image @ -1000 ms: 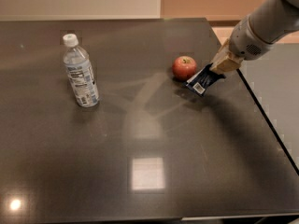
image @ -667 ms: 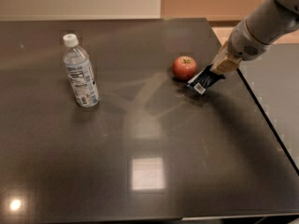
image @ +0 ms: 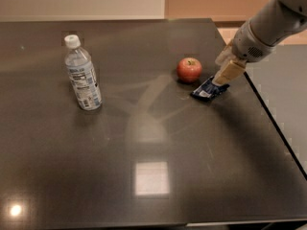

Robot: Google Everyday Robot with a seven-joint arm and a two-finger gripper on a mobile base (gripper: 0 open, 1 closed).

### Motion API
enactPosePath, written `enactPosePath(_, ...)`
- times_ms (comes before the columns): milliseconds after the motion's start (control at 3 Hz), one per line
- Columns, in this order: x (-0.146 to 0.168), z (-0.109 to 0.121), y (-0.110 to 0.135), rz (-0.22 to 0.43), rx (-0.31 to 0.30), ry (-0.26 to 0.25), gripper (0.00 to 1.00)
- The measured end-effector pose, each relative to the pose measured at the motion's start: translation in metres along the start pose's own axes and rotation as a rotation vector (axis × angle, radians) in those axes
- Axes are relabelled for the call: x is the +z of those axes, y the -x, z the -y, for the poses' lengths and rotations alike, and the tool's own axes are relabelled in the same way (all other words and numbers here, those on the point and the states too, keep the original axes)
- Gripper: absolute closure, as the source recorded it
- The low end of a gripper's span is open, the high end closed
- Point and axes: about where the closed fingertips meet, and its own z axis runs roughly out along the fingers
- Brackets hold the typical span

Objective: Move rxbar blueberry near apple

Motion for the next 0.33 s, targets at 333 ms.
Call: enactPosePath(333,0.0019,-0.0005,0.0006,0.0,-0.001,0.003,0.0)
